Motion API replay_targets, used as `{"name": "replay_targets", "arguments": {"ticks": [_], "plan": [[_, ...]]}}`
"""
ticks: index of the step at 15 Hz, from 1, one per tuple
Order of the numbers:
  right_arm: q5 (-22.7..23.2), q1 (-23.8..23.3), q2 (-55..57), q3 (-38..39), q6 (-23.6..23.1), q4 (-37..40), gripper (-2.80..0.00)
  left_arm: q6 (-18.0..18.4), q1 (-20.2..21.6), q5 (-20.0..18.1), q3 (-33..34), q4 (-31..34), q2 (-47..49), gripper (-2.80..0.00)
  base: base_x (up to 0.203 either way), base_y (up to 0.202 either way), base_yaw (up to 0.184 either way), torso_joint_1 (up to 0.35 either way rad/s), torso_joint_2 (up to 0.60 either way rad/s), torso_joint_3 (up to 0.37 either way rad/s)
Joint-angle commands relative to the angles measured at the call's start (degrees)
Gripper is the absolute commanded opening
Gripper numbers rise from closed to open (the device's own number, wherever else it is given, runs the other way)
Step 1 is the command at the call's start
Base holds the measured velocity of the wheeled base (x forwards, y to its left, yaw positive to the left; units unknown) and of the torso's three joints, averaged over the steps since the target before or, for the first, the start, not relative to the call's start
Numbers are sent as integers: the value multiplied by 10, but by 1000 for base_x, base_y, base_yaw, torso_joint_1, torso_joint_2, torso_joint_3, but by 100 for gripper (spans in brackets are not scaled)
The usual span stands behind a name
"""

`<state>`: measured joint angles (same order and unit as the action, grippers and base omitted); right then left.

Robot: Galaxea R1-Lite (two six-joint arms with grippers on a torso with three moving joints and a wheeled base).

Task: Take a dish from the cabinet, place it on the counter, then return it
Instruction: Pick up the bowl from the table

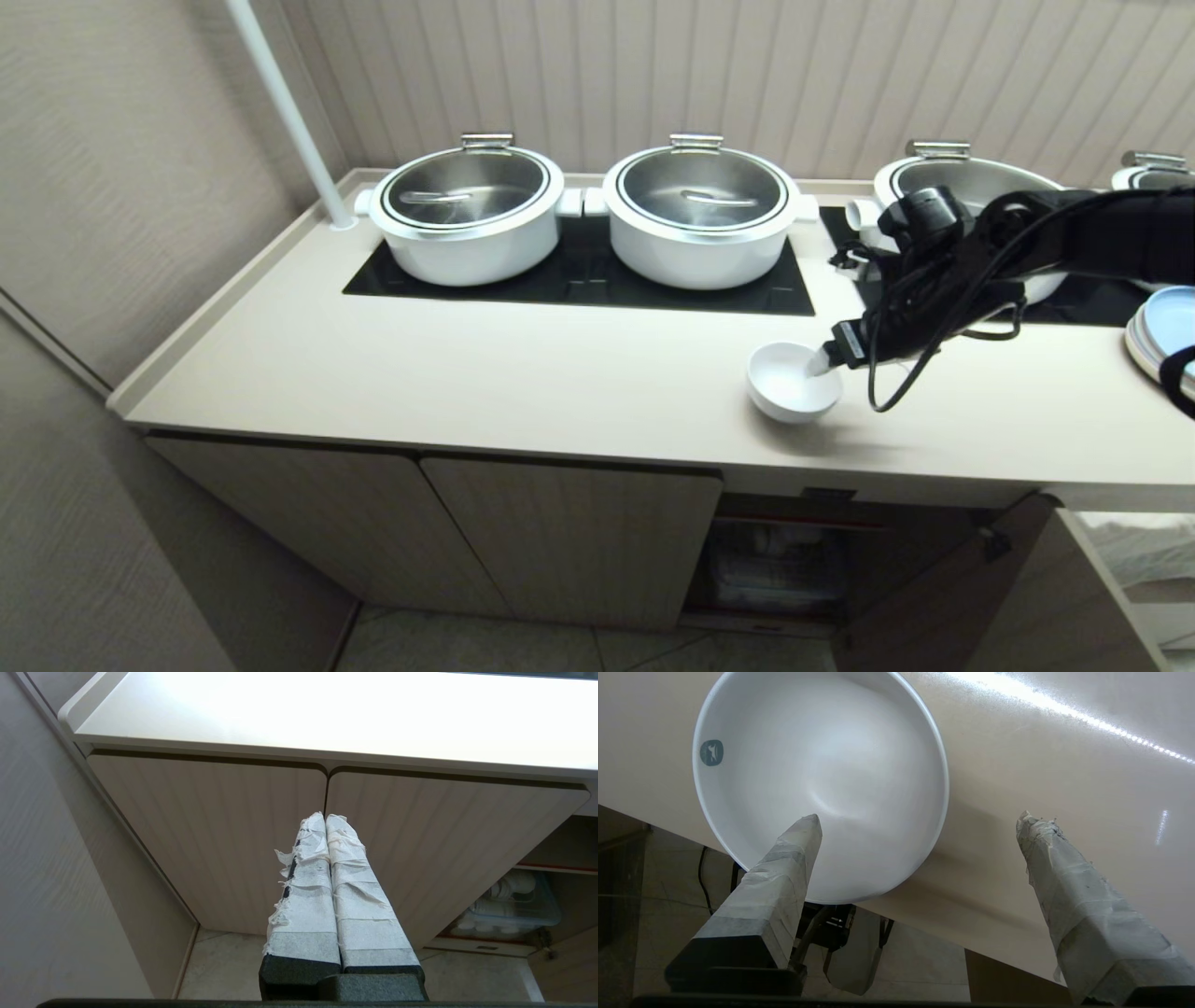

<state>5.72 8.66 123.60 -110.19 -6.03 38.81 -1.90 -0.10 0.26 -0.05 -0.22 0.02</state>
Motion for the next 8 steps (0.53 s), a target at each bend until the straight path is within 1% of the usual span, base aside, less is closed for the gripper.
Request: {"name": "replay_targets", "arguments": {"ticks": [1,5,8], "plan": [[-1,3,17,-5,-1,6,0,0,0,0,0,-1,0,-280,0,0,0,0,0,0],[-16,7,31,-5,-1,7,0,0,0,0,0,0,0,-280,0,0,0,0,0,0],[-19,8,37,-5,-1,7,0,0,0,0,0,0,0,-280,0,0,0,0,0,0]]}}
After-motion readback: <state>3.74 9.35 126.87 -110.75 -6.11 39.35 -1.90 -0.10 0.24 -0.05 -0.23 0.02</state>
